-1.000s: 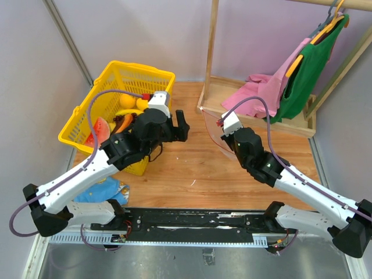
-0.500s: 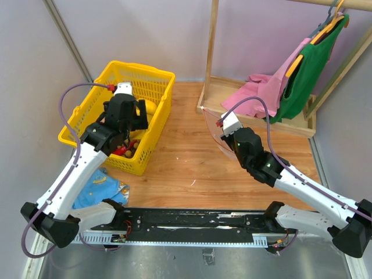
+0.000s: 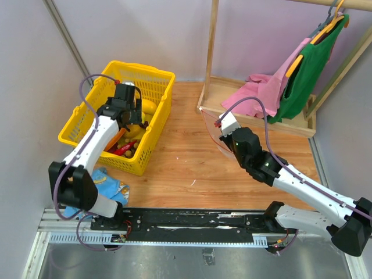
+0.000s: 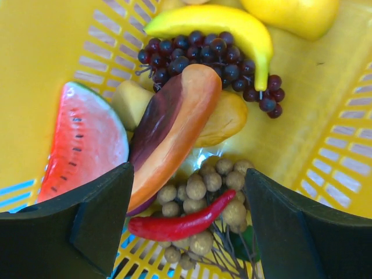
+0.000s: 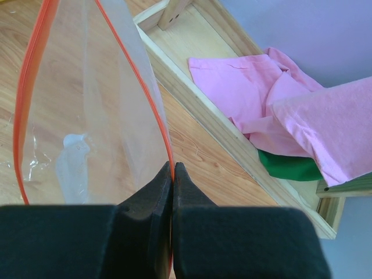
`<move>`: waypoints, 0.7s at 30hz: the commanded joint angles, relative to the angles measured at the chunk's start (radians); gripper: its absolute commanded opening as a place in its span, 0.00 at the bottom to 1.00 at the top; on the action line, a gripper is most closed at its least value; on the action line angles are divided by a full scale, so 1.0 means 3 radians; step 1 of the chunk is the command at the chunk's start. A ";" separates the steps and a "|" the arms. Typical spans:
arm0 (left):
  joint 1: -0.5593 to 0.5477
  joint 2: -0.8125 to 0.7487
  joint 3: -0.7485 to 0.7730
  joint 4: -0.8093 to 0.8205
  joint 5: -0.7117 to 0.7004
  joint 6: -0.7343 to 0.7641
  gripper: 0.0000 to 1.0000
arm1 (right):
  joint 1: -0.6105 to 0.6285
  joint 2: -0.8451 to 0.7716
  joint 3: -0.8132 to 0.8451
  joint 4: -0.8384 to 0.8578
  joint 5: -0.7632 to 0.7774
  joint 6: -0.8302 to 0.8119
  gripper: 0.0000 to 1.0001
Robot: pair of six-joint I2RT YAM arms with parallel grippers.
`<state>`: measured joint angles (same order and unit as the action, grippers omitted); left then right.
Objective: Place the food in the zip-top bag and seal the zipper
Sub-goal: Pick up the fake food from the bin.
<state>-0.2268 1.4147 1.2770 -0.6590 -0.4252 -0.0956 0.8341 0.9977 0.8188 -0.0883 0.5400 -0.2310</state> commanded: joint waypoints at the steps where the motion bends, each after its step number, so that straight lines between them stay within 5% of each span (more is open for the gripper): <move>1: 0.0124 0.0405 0.0215 0.0147 0.0051 0.0140 0.80 | -0.0041 0.0018 0.0063 0.0010 -0.0037 0.0039 0.01; 17: 0.0248 0.1428 0.0533 0.0086 -0.0156 0.0230 0.70 | -0.0047 0.0106 0.0062 0.0062 0.0005 -0.0004 0.01; 21: 0.0265 0.1604 0.0650 0.0034 -0.0226 0.0206 0.61 | -0.0046 0.0154 0.0071 0.0072 0.0006 -0.0029 0.01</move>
<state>-0.1593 1.8553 1.4139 -0.6399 -0.4576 -0.0410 0.8337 1.0332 0.8188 -0.0856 0.5316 -0.2321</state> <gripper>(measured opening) 0.651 0.012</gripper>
